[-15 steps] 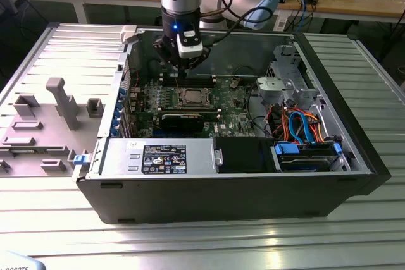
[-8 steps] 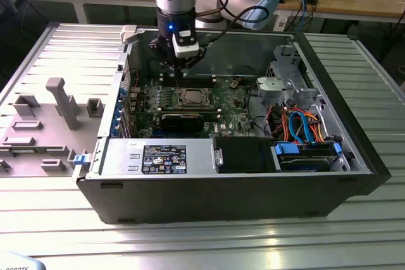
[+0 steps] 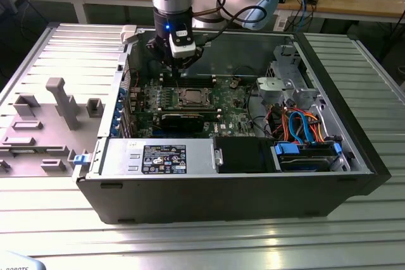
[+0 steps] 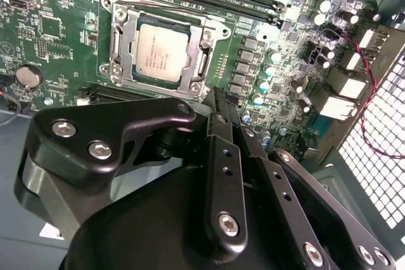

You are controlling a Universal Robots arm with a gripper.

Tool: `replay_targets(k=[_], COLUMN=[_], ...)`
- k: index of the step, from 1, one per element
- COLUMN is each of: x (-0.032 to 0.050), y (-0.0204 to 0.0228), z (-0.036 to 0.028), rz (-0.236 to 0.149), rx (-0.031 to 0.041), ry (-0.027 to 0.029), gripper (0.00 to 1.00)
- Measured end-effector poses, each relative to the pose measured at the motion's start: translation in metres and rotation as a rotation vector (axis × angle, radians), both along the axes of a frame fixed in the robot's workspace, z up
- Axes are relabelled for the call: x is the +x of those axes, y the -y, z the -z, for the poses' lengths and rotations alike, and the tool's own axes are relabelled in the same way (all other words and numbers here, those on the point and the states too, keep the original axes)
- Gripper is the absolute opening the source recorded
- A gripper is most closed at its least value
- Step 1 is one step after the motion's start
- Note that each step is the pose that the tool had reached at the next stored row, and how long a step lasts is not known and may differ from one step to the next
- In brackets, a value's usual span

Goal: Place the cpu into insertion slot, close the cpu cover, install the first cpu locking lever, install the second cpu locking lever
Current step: 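Install the first cpu locking lever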

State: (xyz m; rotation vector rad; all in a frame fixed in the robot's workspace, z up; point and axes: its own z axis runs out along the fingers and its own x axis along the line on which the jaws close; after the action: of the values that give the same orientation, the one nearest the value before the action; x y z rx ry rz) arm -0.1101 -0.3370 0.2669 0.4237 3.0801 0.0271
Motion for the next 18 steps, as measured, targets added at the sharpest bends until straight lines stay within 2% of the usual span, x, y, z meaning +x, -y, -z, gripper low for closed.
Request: replay_targets(k=[3, 6, 8, 10, 11, 18], x=[-0.0005, -0.0023, -0.0025, -0.0026, -0.0026, -0.0033], y=[0.0003, 0.0006, 0.0006, 0.0006, 0.0007, 0.0007], z=[0.0, 0.0002, 0.0003, 0.0005, 0.0006, 0.0007], rz=[-0.006, -0.029, -0.068, -0.132, -0.145, -0.151], rx=[0.0002, 0.0026, 0.0027, 0.0026, 0.0025, 0.0026], ry=[0.0, 0.0, 0.0, -0.0001, -0.0002, -0.0001], gripper=[0.11, 0.11, 0.11, 0.11, 0.11, 0.11])
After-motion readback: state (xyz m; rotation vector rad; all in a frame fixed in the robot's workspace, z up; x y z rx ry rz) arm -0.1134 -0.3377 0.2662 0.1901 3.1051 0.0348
